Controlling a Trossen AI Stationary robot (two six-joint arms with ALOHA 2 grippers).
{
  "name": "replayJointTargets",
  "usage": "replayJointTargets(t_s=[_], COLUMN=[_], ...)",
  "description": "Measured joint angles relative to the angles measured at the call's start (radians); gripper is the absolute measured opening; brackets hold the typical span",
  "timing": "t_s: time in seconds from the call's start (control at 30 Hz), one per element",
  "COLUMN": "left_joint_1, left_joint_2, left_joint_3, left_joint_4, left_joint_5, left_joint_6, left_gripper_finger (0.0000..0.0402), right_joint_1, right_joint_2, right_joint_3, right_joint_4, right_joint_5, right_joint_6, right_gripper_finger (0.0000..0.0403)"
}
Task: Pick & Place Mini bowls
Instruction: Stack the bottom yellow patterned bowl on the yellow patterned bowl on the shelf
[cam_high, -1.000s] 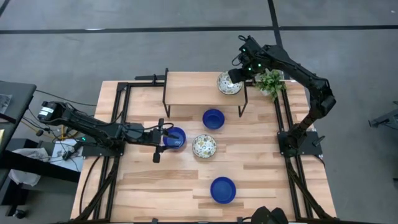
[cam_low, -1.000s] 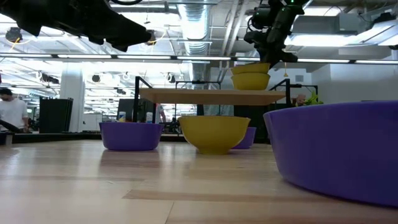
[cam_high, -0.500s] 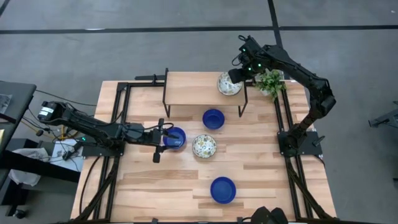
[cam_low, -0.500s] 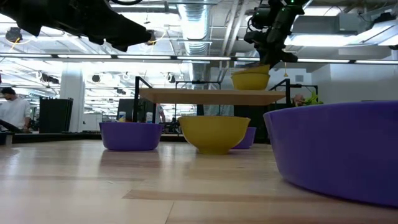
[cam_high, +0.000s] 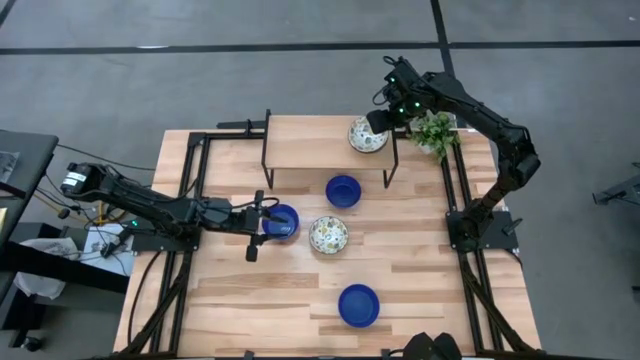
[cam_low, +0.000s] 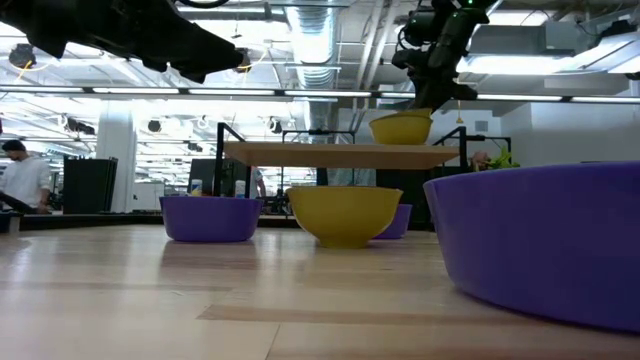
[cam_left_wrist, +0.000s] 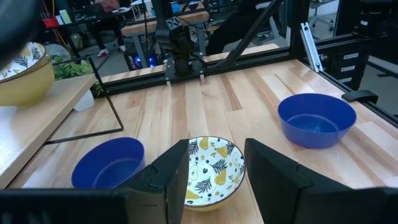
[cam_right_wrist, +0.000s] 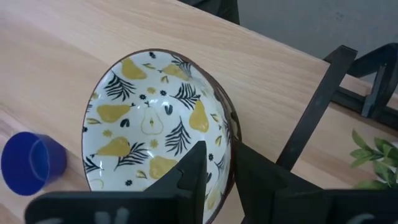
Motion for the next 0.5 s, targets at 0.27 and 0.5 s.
replayJointTargets(t_s=[0.27, 0.5], left_joint_1=[0.0, 0.0], left_joint_2=[0.0, 0.0], left_joint_3=[0.0, 0.0], left_joint_4=[0.0, 0.0], left_joint_5=[0.0, 0.0], left_joint_6=[0.0, 0.0], left_gripper_finger=[0.0154, 0.0154], right_joint_1=[0.0, 0.0], right_joint_2=[0.0, 0.0], right_joint_3=[0.0, 0.0], right_joint_4=[0.0, -0.006], right_joint_5=[0.0, 0.0], right_joint_6=[-0.003, -0.004], right_gripper_finger=[0.0068, 0.0068])
